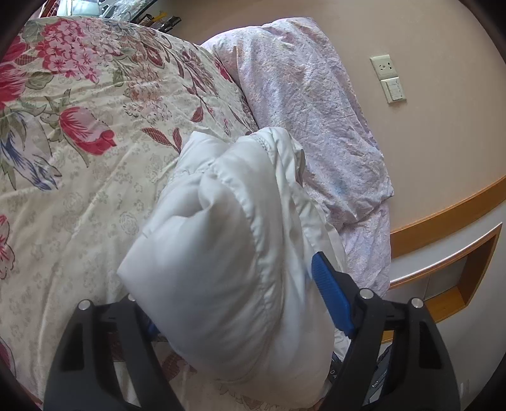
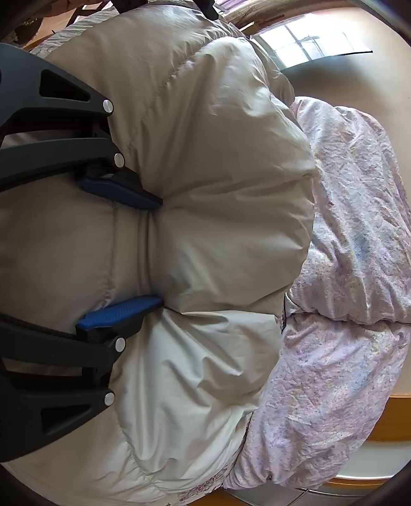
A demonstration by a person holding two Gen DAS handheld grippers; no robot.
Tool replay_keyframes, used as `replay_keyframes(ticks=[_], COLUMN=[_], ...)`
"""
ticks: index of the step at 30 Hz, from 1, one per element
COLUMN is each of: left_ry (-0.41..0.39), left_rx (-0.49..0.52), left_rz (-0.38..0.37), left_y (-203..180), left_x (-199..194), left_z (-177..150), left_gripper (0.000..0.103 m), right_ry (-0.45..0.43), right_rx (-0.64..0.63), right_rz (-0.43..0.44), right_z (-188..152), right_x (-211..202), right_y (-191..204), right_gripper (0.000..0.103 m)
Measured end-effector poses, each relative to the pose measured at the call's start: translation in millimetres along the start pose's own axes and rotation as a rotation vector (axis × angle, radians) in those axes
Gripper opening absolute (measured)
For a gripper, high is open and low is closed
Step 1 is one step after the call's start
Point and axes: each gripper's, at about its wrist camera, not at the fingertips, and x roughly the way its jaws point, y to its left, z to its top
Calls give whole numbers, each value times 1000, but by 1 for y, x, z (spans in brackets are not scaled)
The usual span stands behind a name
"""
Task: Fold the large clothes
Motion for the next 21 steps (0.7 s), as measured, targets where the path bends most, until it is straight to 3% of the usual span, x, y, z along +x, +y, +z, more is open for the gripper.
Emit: replay_keyframes(ticks=[4, 21], left_ry=[-4, -14], left_rx=[-10, 8], left_rz=[11, 61], left_y=[5, 3], left_x=[-3, 1], left_z=[0, 0], left_gripper=[68, 68], right_ry=[-4, -13], right_rx=[13, 95], right_rz=[2, -44], right_z=[-1, -5], right_x=[0, -12], right_y=[0, 8], right_gripper=[59, 60])
